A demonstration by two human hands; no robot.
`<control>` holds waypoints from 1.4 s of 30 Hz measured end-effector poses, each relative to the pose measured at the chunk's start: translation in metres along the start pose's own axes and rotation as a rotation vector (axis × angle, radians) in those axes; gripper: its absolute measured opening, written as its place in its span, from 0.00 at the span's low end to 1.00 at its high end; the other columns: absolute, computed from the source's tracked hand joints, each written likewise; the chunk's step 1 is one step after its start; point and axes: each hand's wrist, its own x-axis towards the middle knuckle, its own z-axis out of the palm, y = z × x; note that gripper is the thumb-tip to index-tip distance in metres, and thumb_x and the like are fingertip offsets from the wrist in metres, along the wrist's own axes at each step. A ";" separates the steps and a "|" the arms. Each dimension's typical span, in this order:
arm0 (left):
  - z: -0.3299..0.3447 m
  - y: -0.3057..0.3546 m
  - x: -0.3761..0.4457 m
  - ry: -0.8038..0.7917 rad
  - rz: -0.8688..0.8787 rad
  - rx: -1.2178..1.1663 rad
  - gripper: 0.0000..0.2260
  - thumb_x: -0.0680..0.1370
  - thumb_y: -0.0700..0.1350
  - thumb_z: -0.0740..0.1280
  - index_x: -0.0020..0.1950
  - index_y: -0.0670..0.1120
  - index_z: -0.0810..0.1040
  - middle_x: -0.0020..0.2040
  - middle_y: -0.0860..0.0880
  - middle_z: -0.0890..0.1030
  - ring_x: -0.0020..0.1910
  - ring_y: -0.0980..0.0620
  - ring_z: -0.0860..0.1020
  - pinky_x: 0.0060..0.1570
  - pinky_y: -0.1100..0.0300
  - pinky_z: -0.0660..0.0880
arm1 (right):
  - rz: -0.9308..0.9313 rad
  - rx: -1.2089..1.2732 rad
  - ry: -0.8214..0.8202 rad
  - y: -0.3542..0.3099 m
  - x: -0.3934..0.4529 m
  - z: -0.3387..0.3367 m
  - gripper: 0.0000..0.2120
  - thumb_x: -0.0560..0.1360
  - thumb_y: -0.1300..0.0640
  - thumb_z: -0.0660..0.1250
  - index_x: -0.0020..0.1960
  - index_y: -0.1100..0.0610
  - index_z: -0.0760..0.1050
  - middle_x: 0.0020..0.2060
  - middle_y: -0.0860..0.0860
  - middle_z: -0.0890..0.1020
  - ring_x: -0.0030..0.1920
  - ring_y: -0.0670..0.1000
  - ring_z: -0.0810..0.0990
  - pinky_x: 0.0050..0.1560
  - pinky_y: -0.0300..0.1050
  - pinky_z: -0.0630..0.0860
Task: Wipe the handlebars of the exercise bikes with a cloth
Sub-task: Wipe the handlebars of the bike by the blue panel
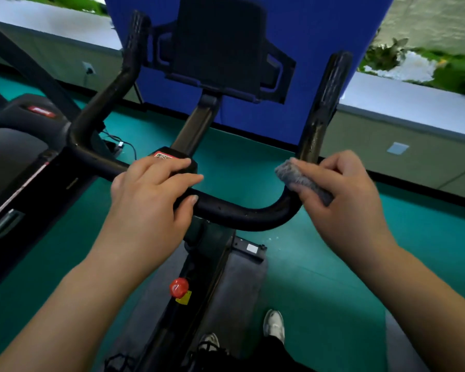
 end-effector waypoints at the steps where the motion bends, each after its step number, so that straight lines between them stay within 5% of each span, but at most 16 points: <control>1: 0.000 -0.002 0.000 -0.001 0.009 -0.008 0.12 0.74 0.45 0.70 0.57 0.52 0.81 0.61 0.54 0.78 0.62 0.46 0.71 0.56 0.45 0.65 | 0.035 -0.007 0.025 0.000 0.000 0.000 0.19 0.72 0.58 0.72 0.62 0.56 0.78 0.42 0.49 0.67 0.40 0.43 0.64 0.42 0.24 0.63; 15: 0.001 -0.019 0.009 -0.022 0.114 -0.065 0.12 0.74 0.48 0.65 0.55 0.51 0.82 0.59 0.56 0.79 0.59 0.47 0.70 0.53 0.49 0.64 | 0.151 0.006 0.108 -0.047 -0.034 0.022 0.20 0.71 0.59 0.73 0.63 0.57 0.78 0.42 0.51 0.70 0.41 0.43 0.66 0.43 0.24 0.64; 18: 0.001 -0.023 0.013 0.006 0.129 -0.100 0.09 0.76 0.44 0.67 0.55 0.50 0.82 0.58 0.55 0.79 0.58 0.47 0.70 0.55 0.49 0.63 | 0.072 0.008 0.057 -0.059 -0.043 0.029 0.21 0.70 0.61 0.74 0.62 0.58 0.78 0.42 0.51 0.70 0.41 0.46 0.67 0.42 0.28 0.64; 24: 0.004 -0.034 0.021 0.037 0.155 -0.171 0.10 0.75 0.39 0.68 0.54 0.48 0.82 0.57 0.52 0.80 0.57 0.45 0.74 0.58 0.44 0.68 | 0.200 -0.063 0.171 -0.042 -0.031 0.017 0.18 0.72 0.58 0.73 0.61 0.57 0.79 0.41 0.51 0.69 0.40 0.44 0.66 0.43 0.23 0.63; 30: 0.008 -0.035 0.024 0.024 0.164 -0.190 0.10 0.74 0.39 0.68 0.54 0.47 0.82 0.56 0.52 0.80 0.57 0.45 0.74 0.58 0.43 0.69 | 0.042 -0.036 0.052 -0.074 -0.037 0.036 0.17 0.73 0.57 0.69 0.61 0.58 0.79 0.41 0.53 0.71 0.40 0.51 0.71 0.39 0.42 0.69; 36: 0.007 -0.042 0.022 0.024 0.187 -0.227 0.12 0.76 0.41 0.68 0.59 0.45 0.80 0.58 0.51 0.79 0.59 0.46 0.73 0.62 0.48 0.68 | 0.118 -0.147 0.189 -0.057 -0.039 0.027 0.18 0.73 0.57 0.70 0.61 0.60 0.79 0.42 0.54 0.71 0.41 0.52 0.70 0.41 0.42 0.70; 42: 0.005 -0.048 0.017 0.038 0.170 -0.234 0.13 0.78 0.43 0.63 0.61 0.43 0.79 0.59 0.49 0.78 0.60 0.46 0.73 0.64 0.54 0.65 | -0.043 -0.102 0.015 -0.101 -0.028 0.060 0.18 0.74 0.55 0.68 0.62 0.61 0.78 0.42 0.55 0.72 0.42 0.53 0.71 0.41 0.48 0.71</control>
